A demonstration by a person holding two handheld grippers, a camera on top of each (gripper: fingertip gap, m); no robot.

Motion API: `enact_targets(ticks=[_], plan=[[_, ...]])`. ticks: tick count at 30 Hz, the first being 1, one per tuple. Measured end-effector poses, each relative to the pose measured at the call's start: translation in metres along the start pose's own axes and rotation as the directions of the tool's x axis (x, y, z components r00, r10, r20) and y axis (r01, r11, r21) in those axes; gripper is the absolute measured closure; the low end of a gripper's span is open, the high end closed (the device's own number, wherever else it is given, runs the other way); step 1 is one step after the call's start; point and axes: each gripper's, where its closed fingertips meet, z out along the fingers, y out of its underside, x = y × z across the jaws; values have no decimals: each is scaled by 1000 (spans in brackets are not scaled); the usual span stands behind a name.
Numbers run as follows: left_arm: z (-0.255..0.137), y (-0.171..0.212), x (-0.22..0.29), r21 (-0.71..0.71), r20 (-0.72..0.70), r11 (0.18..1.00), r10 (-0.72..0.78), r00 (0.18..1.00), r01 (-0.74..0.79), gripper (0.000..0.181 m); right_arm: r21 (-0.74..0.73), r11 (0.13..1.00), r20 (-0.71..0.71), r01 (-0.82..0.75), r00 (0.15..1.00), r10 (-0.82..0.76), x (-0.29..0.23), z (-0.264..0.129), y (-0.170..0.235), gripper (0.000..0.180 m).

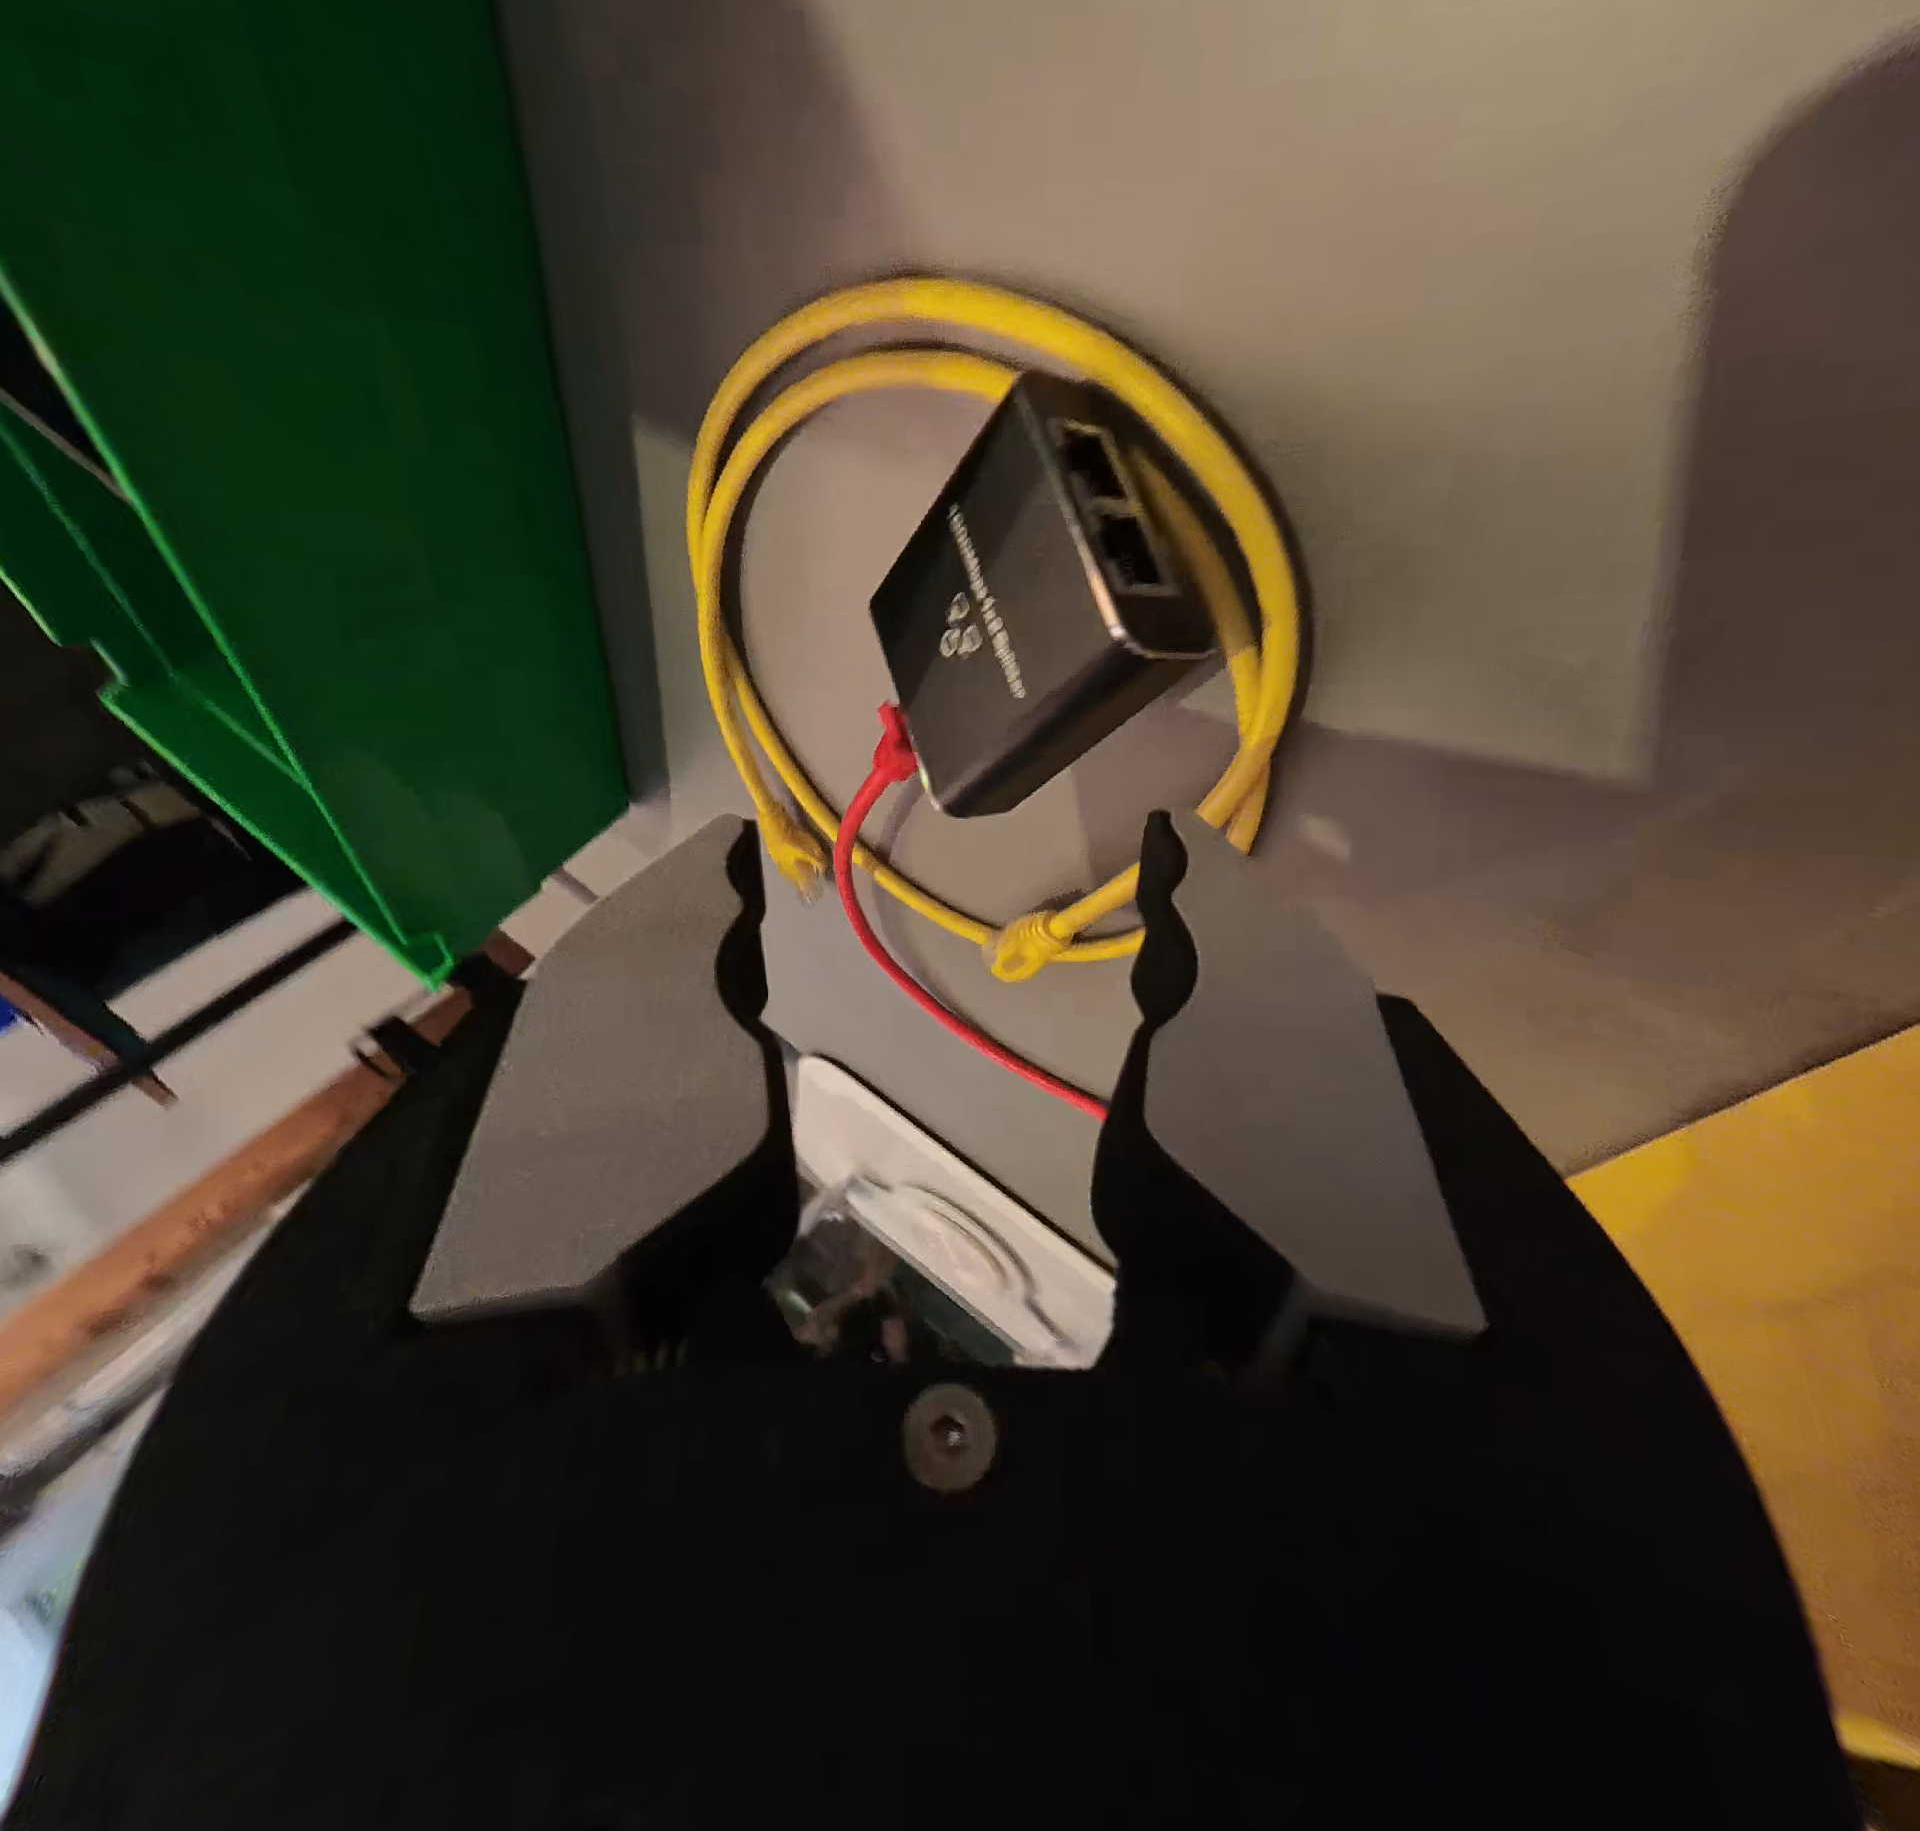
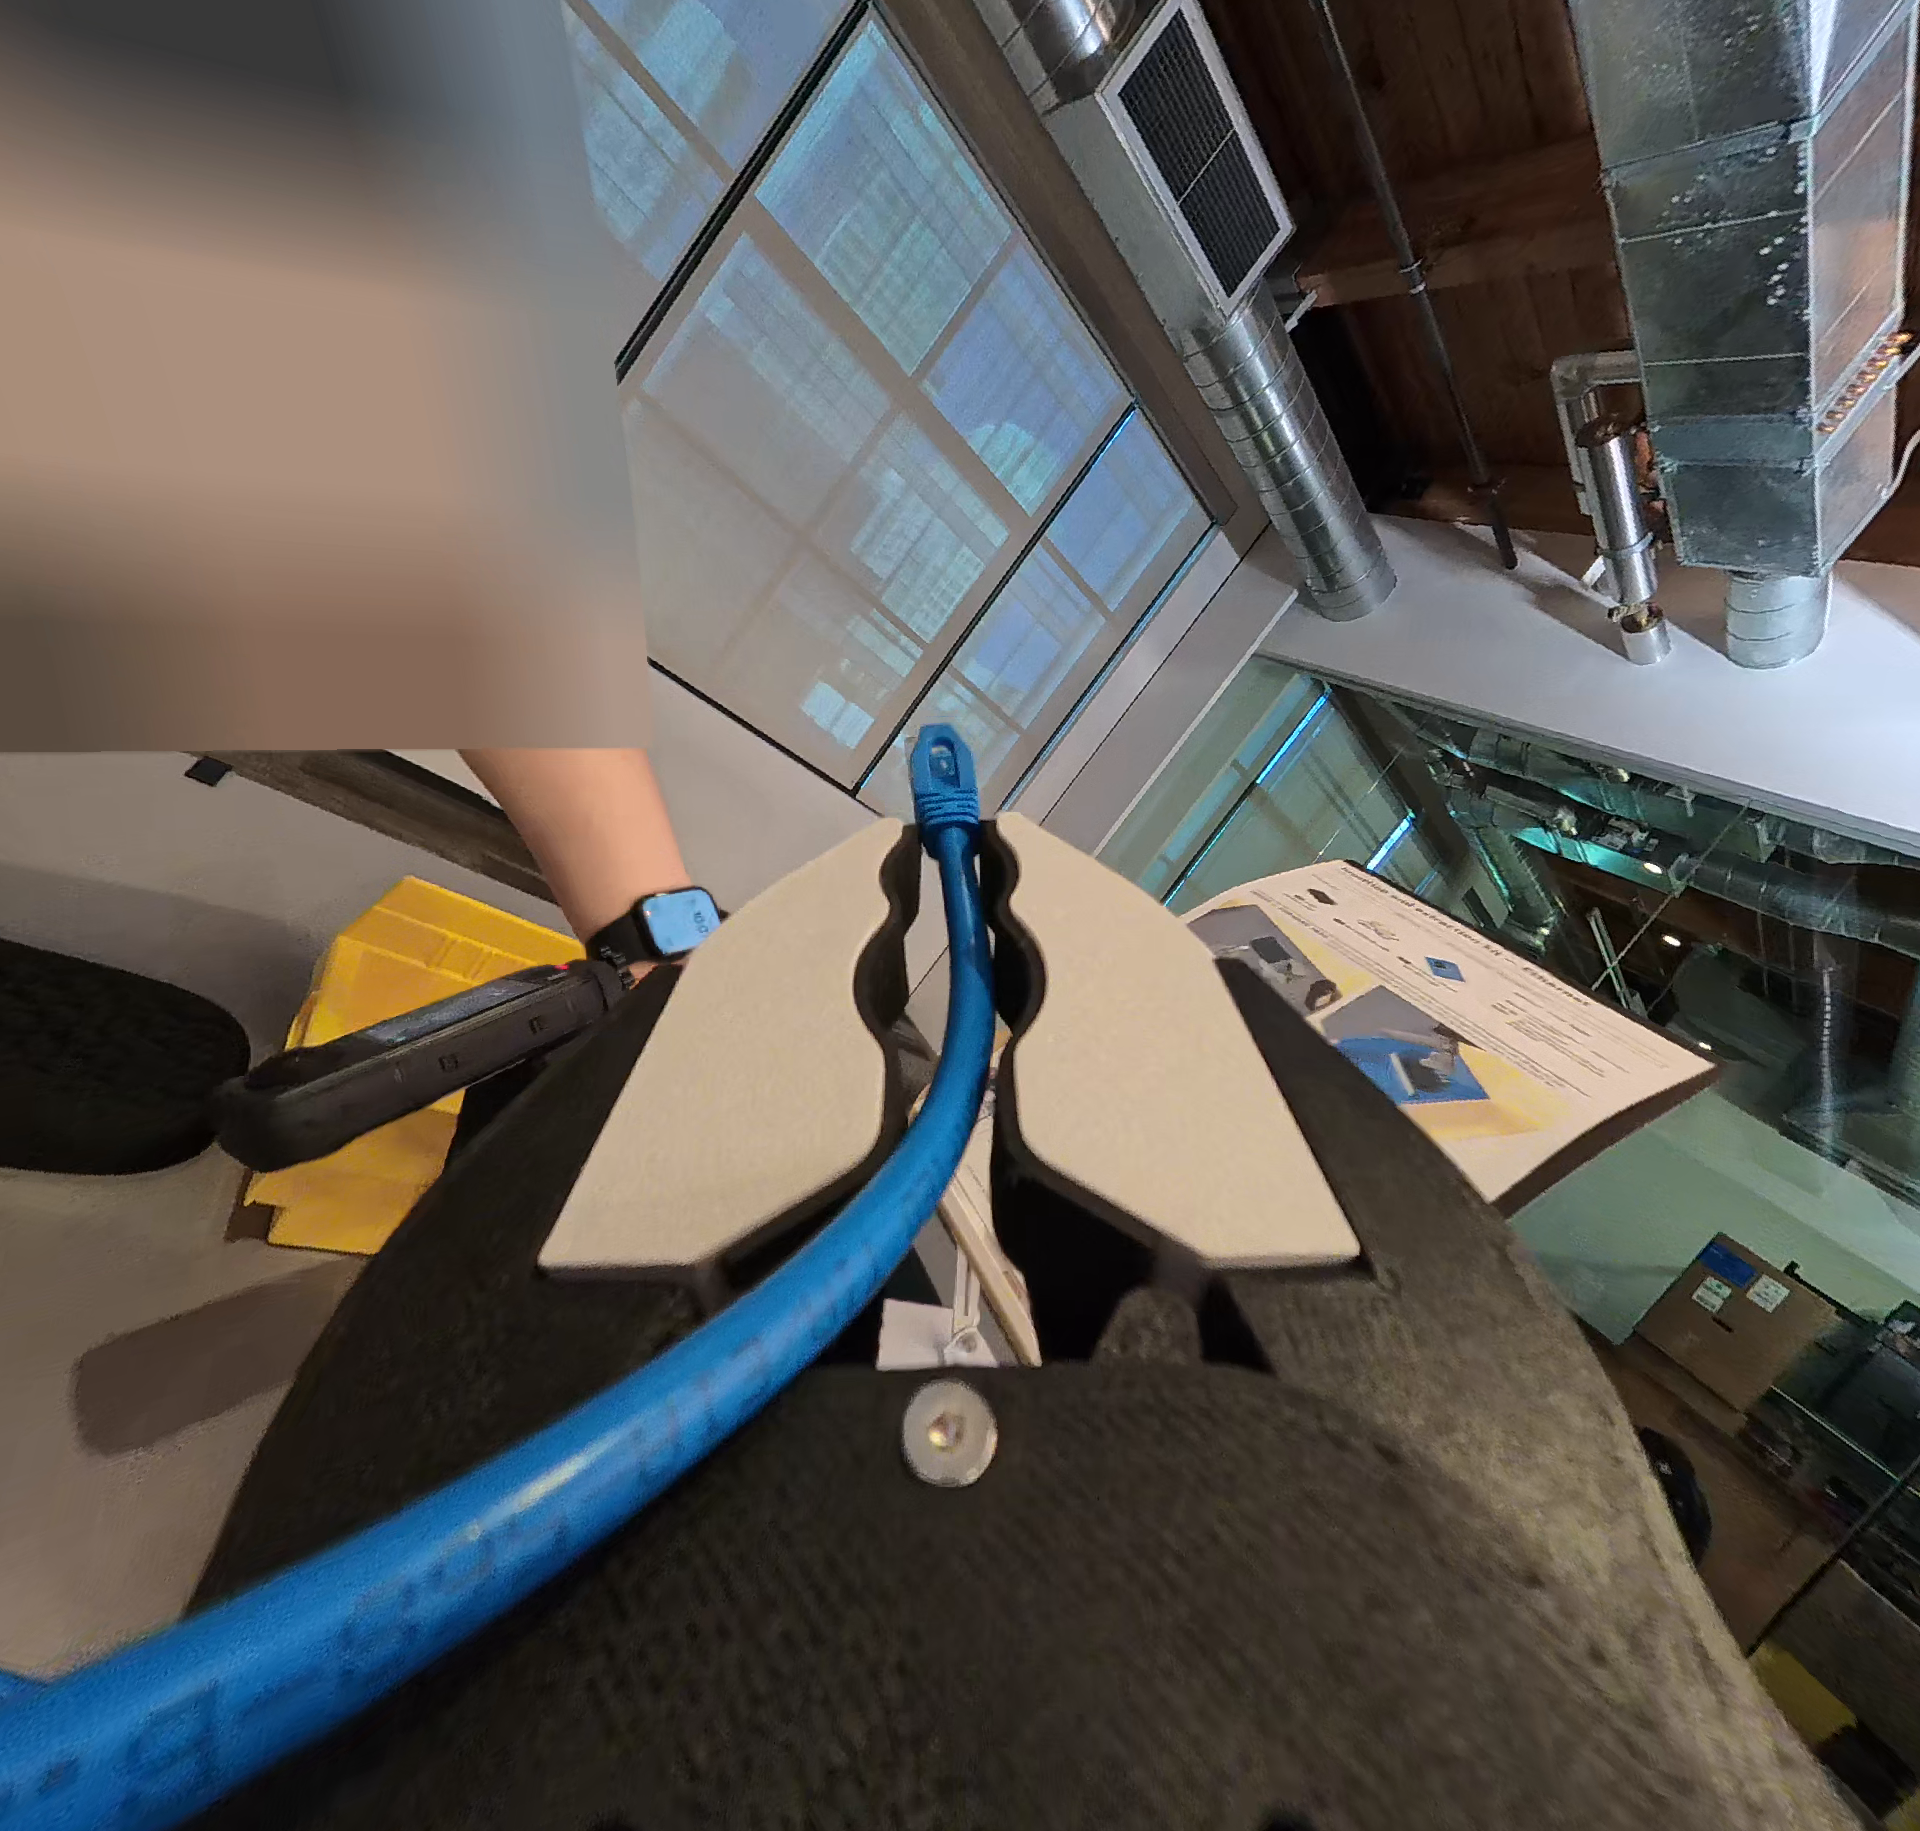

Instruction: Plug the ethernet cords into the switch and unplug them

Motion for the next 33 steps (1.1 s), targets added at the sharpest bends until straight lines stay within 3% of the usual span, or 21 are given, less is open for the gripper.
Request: enact_targets(ticks=[7, 13, 26, 30, 33], plan=[[13, 2, 10, 78, 171, 939, 319, 932, -336, 124, -49, 999, 58, -20, 998, 23, -14, 19, 18, 168], [18, -7, 5, 93, 314, 871, 433, 845, -482, 133, -104, 994, 74, -22, 997, 30, -18, 27, 35, 168], [31, -28, 9, 206, 380, 841, 402, 833, -500, 133, -121, 992, 66, -31, 997, 39, -16, 26, 42, 168], [36, -36, 10, 227, 410, 842, 373, 832, -489, 151, -130, 991, 64, -29, 997, 38, -15, 25, 44, 168], [38, -32, 5, 177, 394, 880, 347, 851, -441, 154, -134, 990, 64, -35, 997, 44, -14, 25, 46, 168]])
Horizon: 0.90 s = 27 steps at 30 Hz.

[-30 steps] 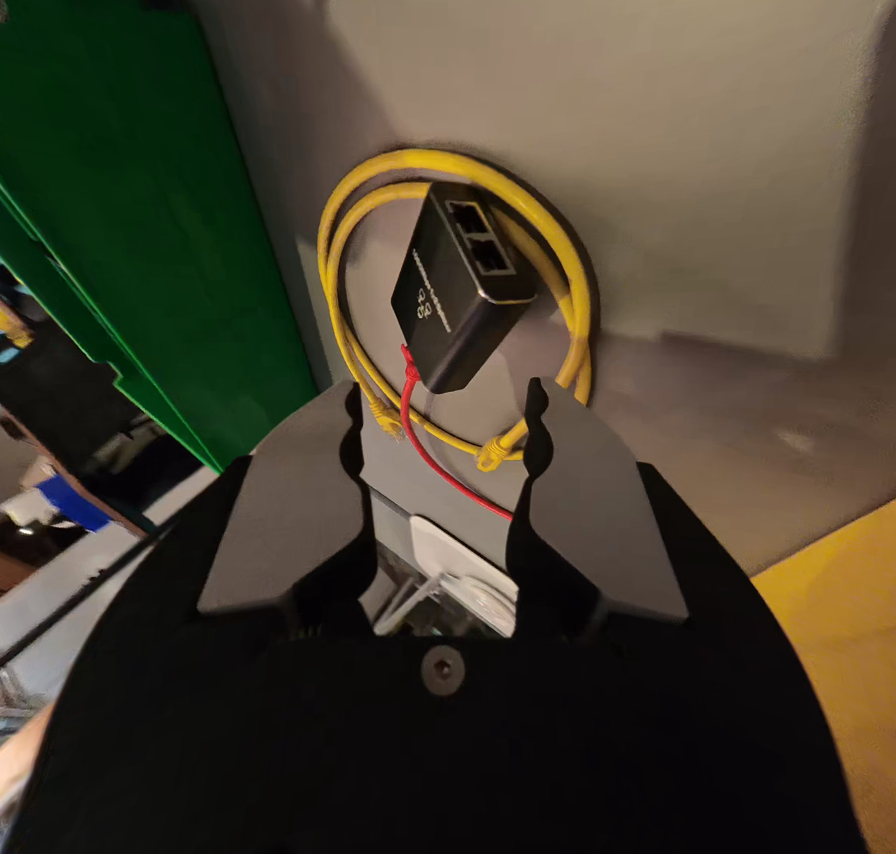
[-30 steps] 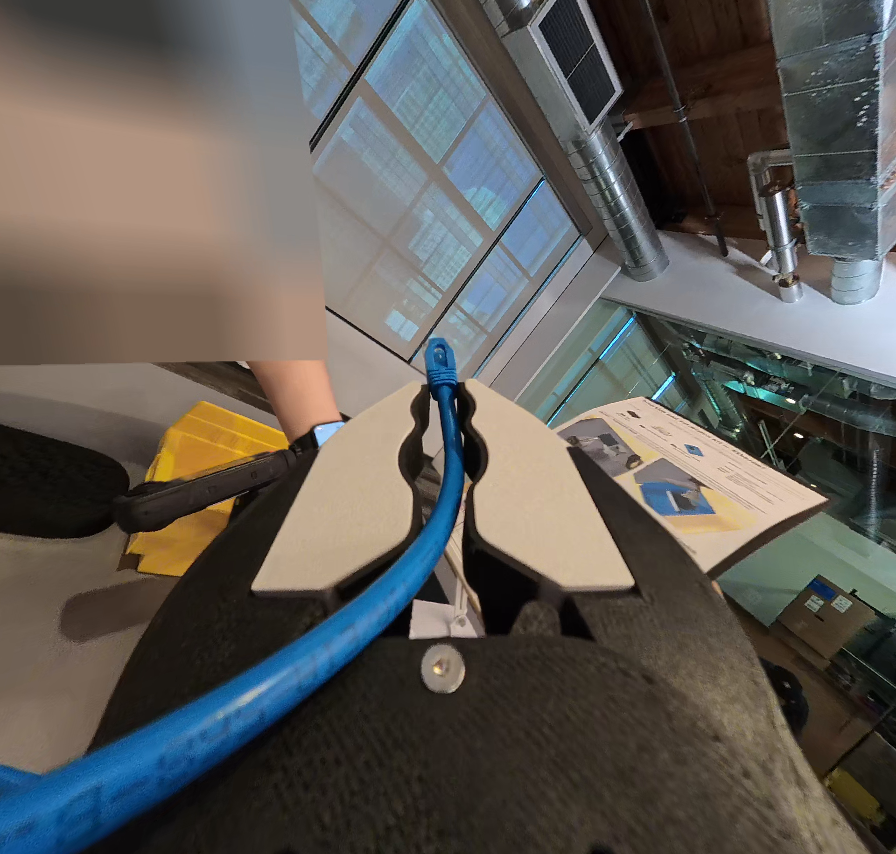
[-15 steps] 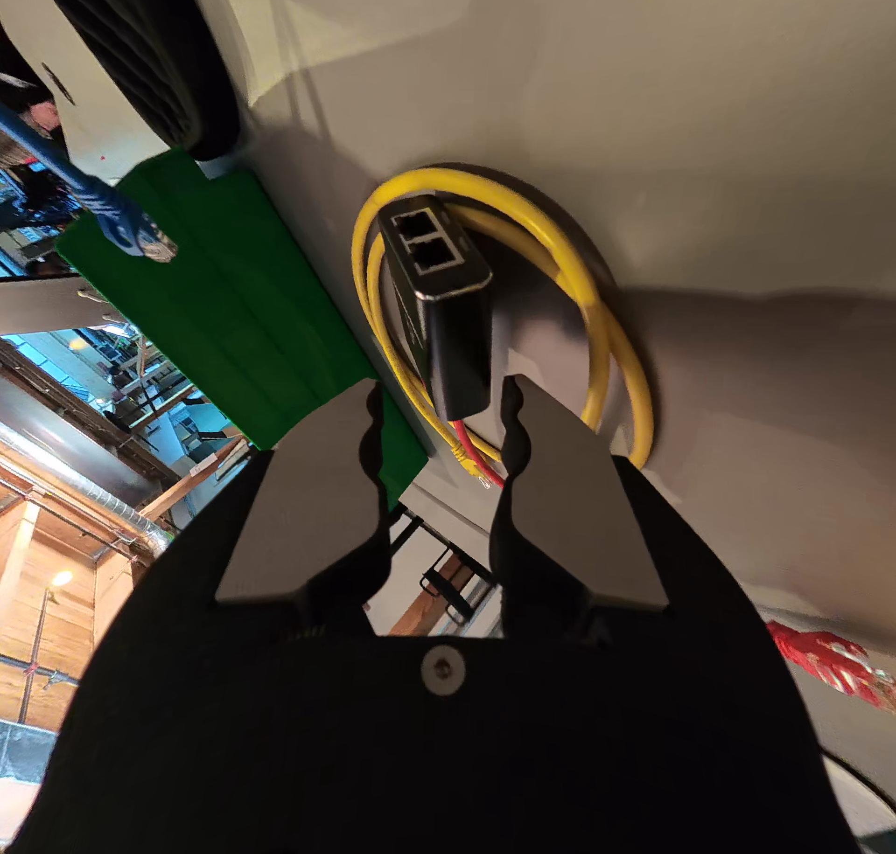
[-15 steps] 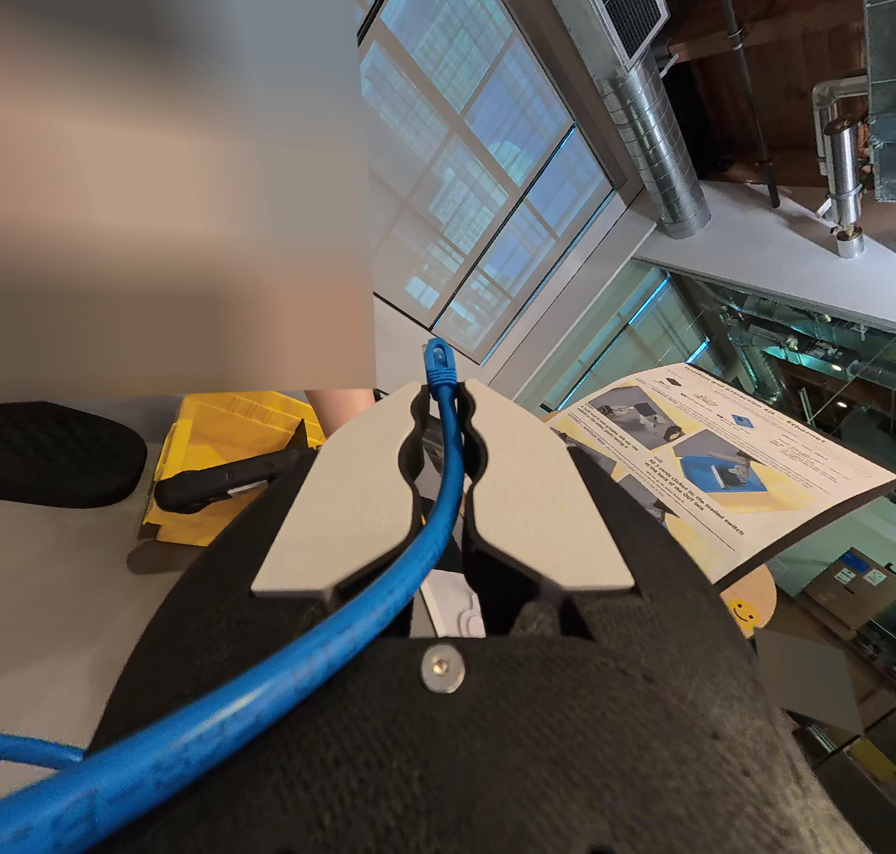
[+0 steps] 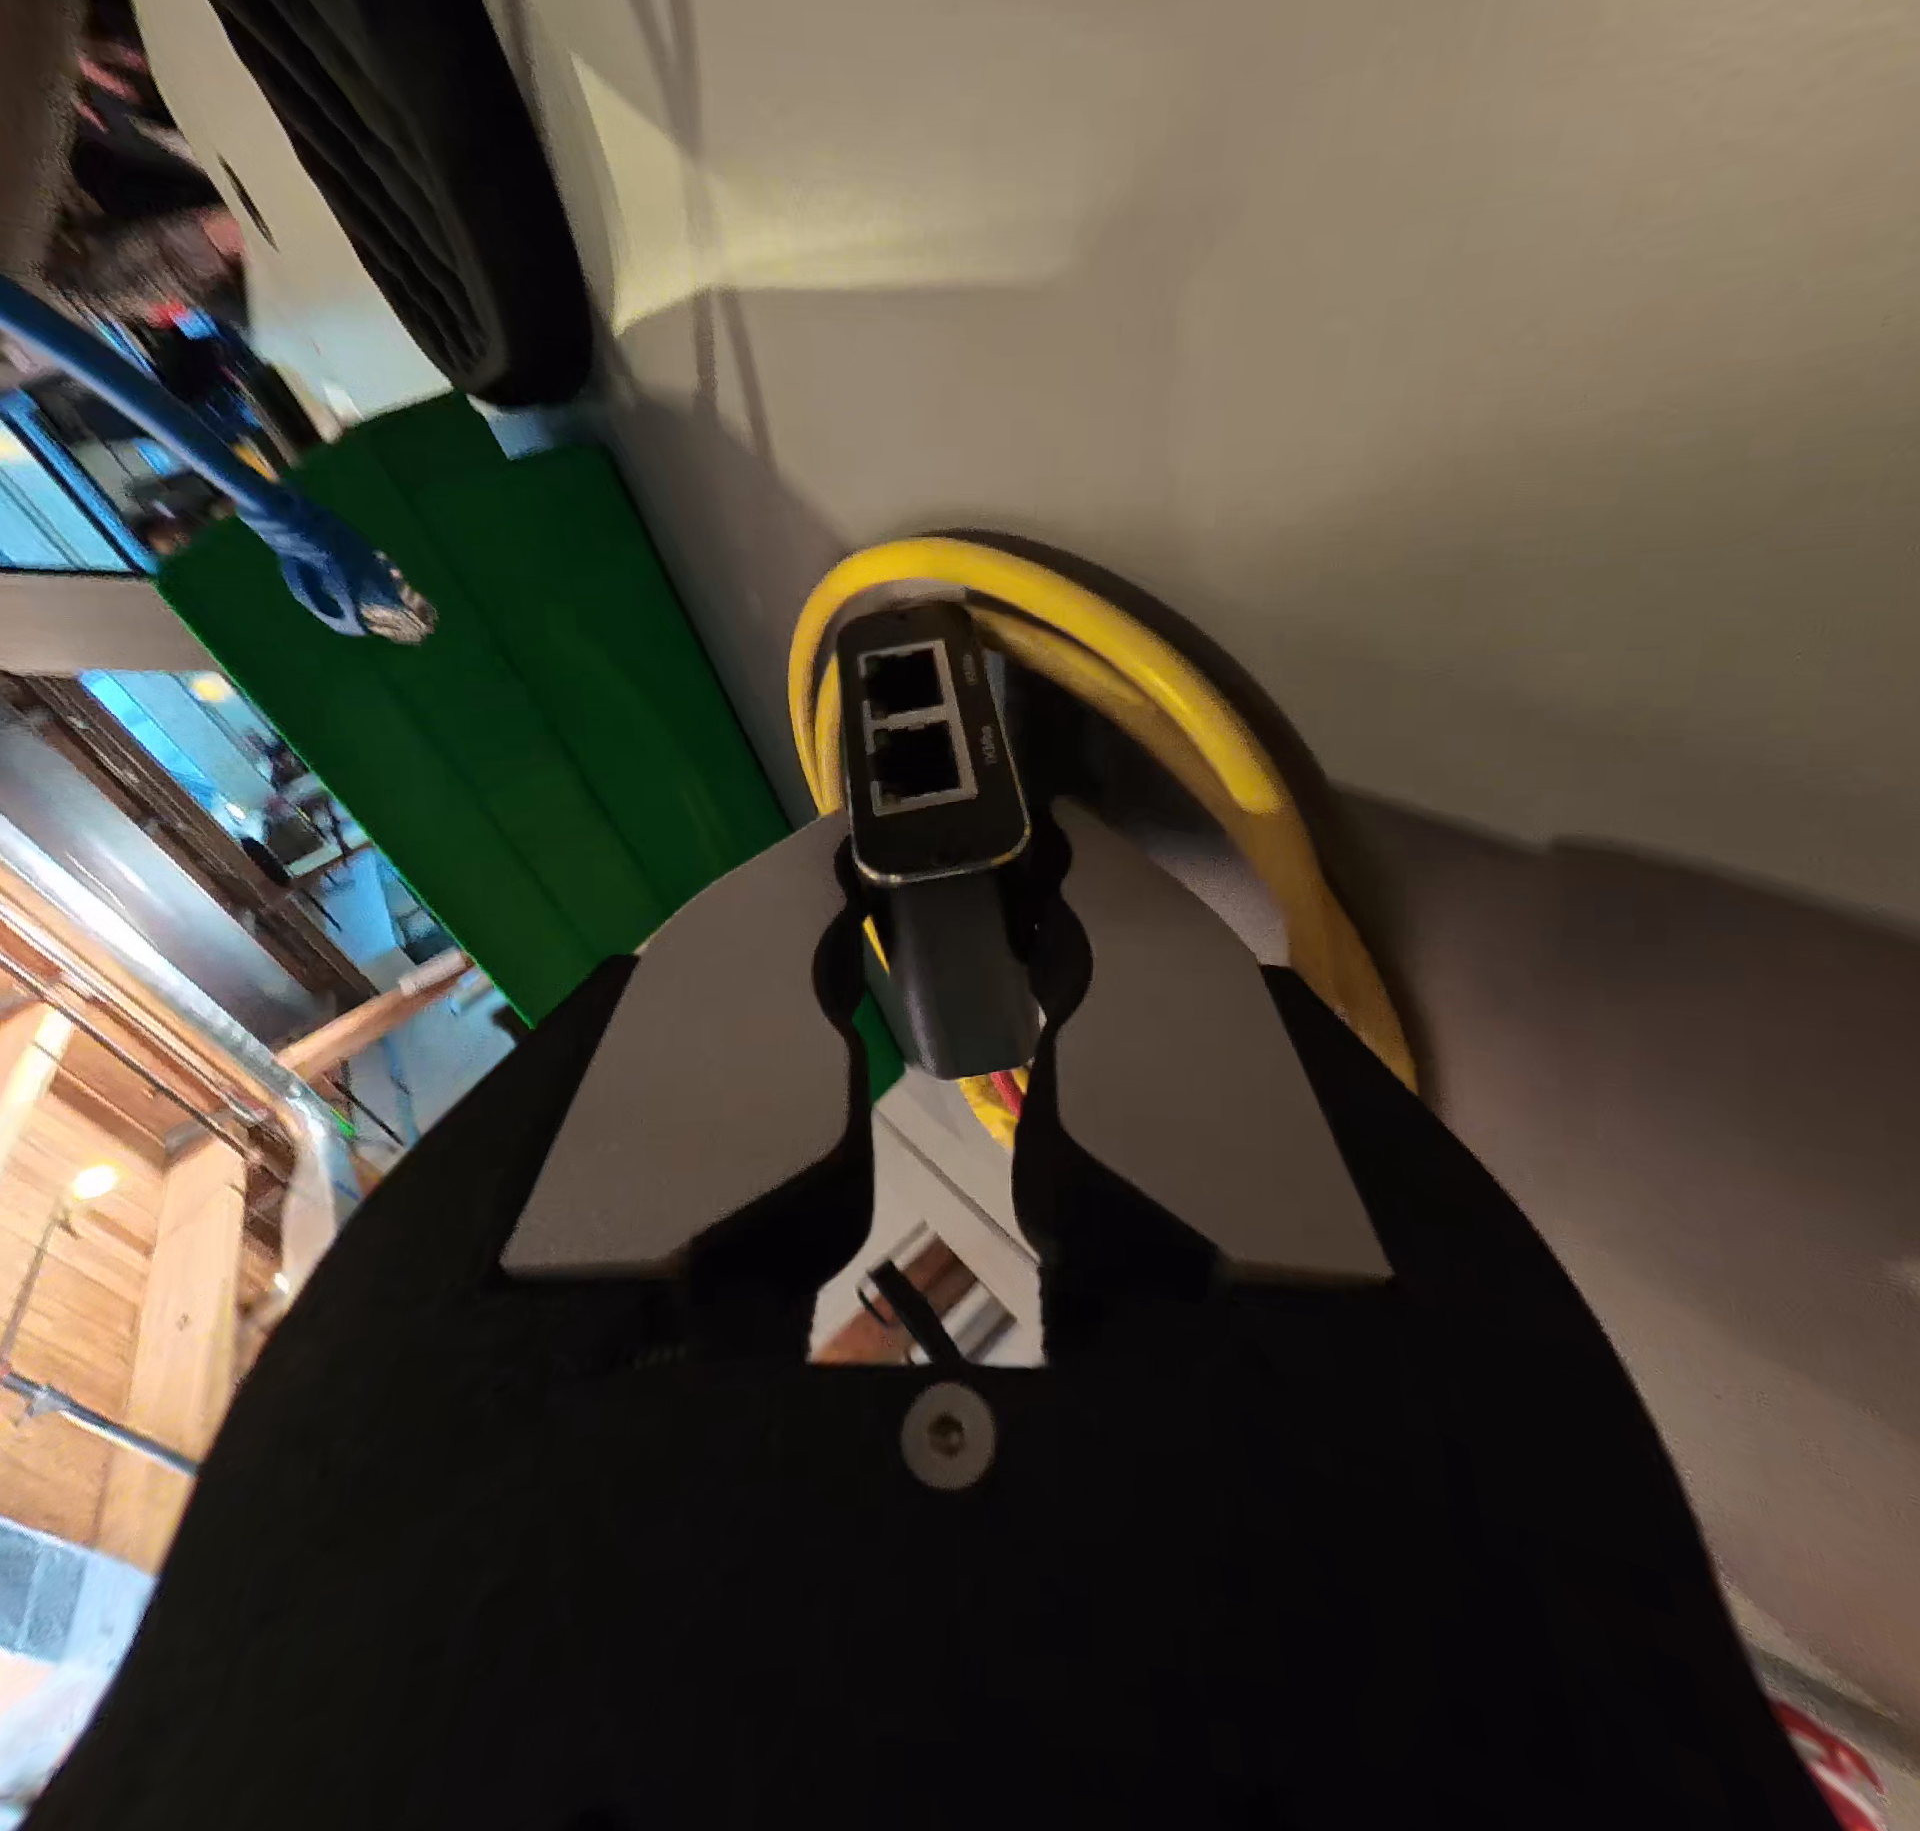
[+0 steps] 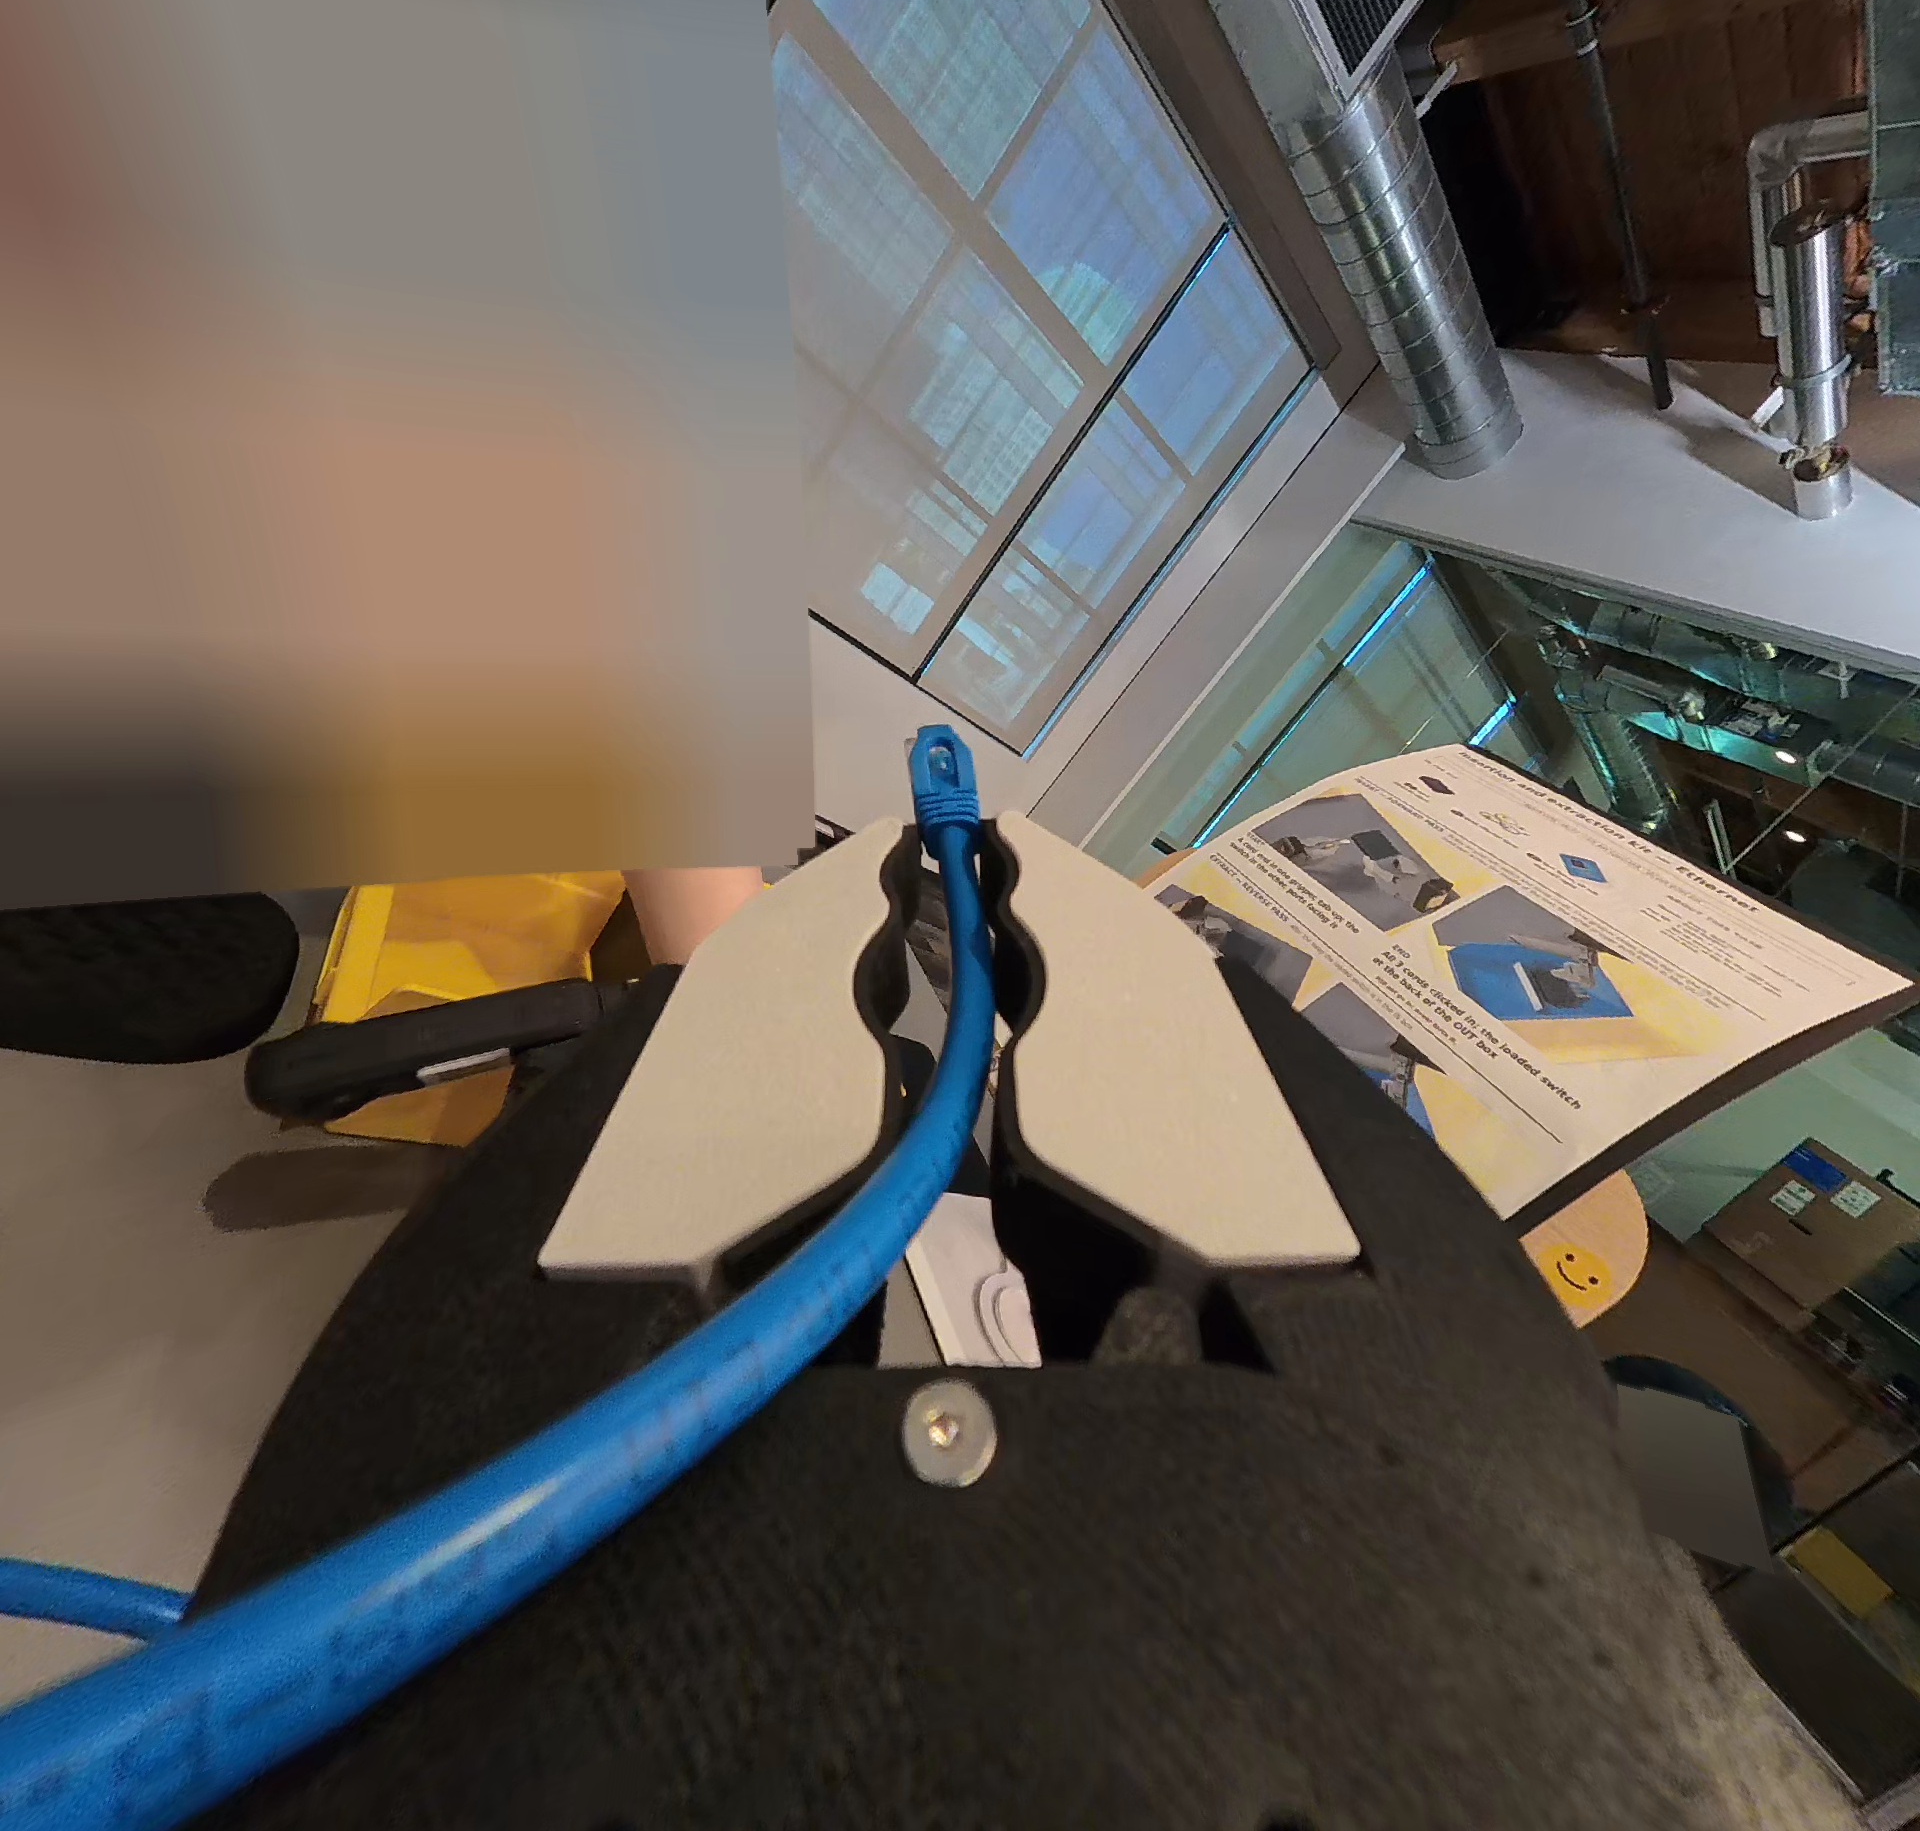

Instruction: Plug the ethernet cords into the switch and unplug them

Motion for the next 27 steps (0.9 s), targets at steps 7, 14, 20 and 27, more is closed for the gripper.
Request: enact_targets(ticks=[7, 14, 20, 27], plan=[[-24, 25, -56, -170, 89, 931, -312, 946, 323, 155, -17, 1000, -19, -12, 1000, 12, 3, 0, -1, 168], [-102, 72, -149, -117, 539, 647, -596, 595, 754, 155, -61, 990, -199, -128, 973, 113, 31, -7, -16, 168], [-170, 95, -189, -126, 790, 531, -457, 408, 838, 156, -174, 980, -250, -101, 967, 55, 13, 9, -33, 168], [-210, 89, -206, -71, 920, 468, -310, 238, 881, 156, -310, 951, -194, -24, 980, -38, -24, 41, -28, 168]])
